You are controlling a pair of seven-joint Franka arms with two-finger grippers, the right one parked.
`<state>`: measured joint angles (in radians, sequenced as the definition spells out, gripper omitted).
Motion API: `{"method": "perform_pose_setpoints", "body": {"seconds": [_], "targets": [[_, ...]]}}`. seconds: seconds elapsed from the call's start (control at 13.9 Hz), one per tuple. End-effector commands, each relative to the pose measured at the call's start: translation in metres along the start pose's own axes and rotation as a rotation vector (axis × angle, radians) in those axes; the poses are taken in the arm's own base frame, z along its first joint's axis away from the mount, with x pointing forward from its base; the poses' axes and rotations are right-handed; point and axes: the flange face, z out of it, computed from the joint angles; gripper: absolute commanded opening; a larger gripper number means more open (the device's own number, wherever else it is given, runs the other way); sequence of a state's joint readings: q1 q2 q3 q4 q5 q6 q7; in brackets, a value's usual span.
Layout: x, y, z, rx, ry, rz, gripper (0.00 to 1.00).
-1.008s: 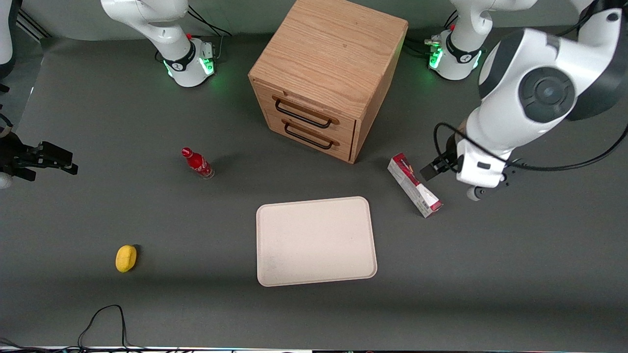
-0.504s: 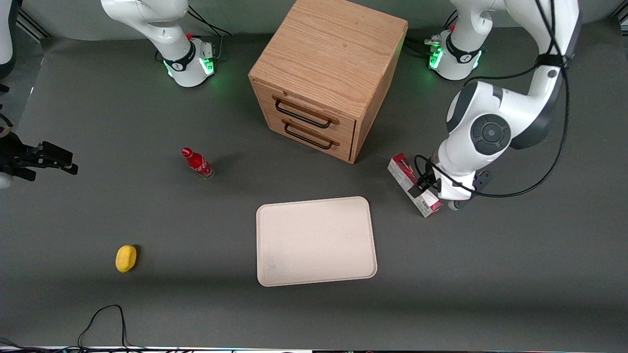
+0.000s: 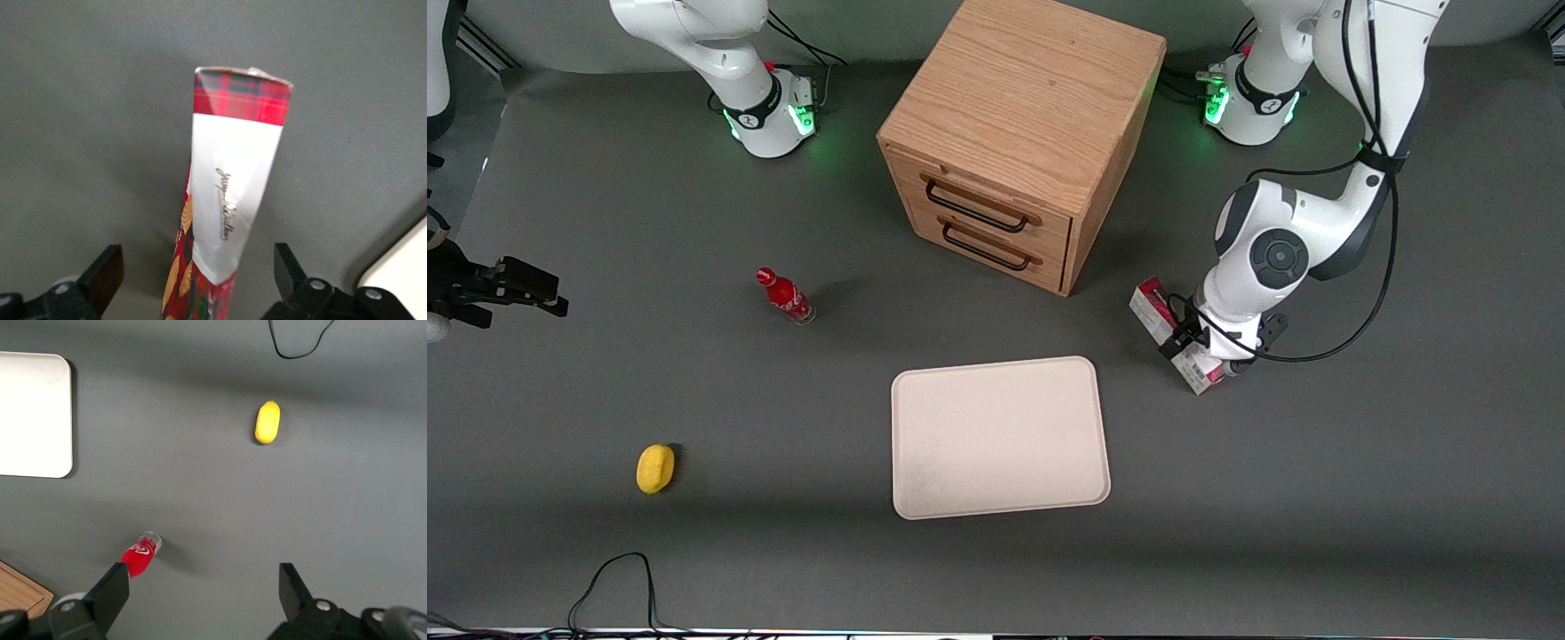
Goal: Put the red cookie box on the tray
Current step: 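Close the left gripper on the cookie box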
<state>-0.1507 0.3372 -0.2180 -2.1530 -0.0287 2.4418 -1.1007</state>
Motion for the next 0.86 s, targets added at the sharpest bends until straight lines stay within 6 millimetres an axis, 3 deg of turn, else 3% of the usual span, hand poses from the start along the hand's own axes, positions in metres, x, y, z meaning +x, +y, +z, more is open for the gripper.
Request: {"method": "perform_pose_setpoints", "body": {"seconds": [0.0, 0.14, 0.22, 0.29, 0.79], "targets": [[-0.0033, -0.0017, 0.0007, -0.012, 0.001, -0.022, 1.0], [-0.0031, -0.0017, 0.0034, -0.009, -0.002, -0.021, 1.0], [-0.0031, -0.0017, 0.0044, -0.007, 0.007, -0.002, 0.62], [-0.0066, 0.0031, 0.0019, -0.017, 0.024, 0.017, 0.01], [-0.0075, 0.0035, 0.0007, -0.017, 0.034, 0.037, 0.0]]}}
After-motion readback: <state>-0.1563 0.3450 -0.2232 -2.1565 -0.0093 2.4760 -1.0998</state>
